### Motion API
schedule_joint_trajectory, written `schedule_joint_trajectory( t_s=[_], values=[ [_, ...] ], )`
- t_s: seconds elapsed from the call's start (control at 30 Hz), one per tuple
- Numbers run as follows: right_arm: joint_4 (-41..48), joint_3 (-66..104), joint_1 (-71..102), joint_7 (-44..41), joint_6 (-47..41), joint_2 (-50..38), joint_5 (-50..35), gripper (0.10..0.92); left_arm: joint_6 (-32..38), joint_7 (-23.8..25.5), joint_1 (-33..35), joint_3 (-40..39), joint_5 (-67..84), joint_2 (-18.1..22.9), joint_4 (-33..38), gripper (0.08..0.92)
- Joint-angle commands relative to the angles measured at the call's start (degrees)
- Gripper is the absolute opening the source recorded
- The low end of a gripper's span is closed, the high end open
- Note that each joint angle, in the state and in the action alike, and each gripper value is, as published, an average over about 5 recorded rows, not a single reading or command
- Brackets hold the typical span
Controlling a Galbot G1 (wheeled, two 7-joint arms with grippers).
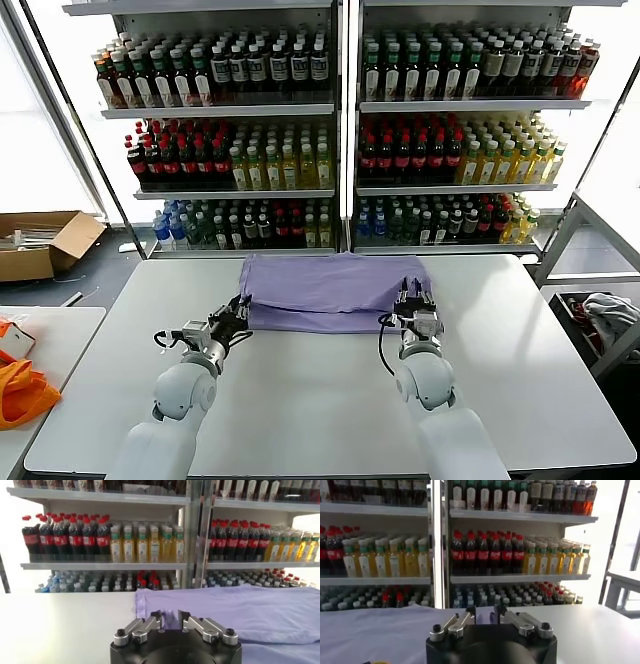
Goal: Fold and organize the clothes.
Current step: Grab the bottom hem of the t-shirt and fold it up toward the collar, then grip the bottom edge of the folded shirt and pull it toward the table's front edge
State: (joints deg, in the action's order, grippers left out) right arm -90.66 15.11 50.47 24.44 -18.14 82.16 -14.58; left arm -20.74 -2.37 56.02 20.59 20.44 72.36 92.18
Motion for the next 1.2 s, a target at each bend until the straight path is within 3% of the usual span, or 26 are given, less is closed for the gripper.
schedule_joint_trajectory(
  t_s=[0.03, 0.3, 0.47, 1.2],
  values=[
    [-4.8, 0.1, 1.8, 3.2, -3.5, -0.3, -2.6, 0.555, -3.1, -1.1, 3.3, 1.0, -1.6, -0.4, 5.5, 0.454],
    [-10.3, 1.6, 10.5, 3.6, -6.2, -3.8, -0.6, 0.78, -4.6, -1.3, 7.2, 1.6, -3.4, -1.0, 8.1, 0.68],
    [-11.7, 2.4, 12.3, 3.8, -7.4, -5.0, -1.1, 0.821, -5.7, -1.7, 6.7, 1.4, -3.4, -1.2, 7.6, 0.804],
    [-5.8, 3.2, 9.2, 6.2, -9.4, -4.4, -4.5, 0.823, -8.8, -2.8, 2.0, -1.3, -0.9, -1.3, 1.3, 0.823]
  ],
)
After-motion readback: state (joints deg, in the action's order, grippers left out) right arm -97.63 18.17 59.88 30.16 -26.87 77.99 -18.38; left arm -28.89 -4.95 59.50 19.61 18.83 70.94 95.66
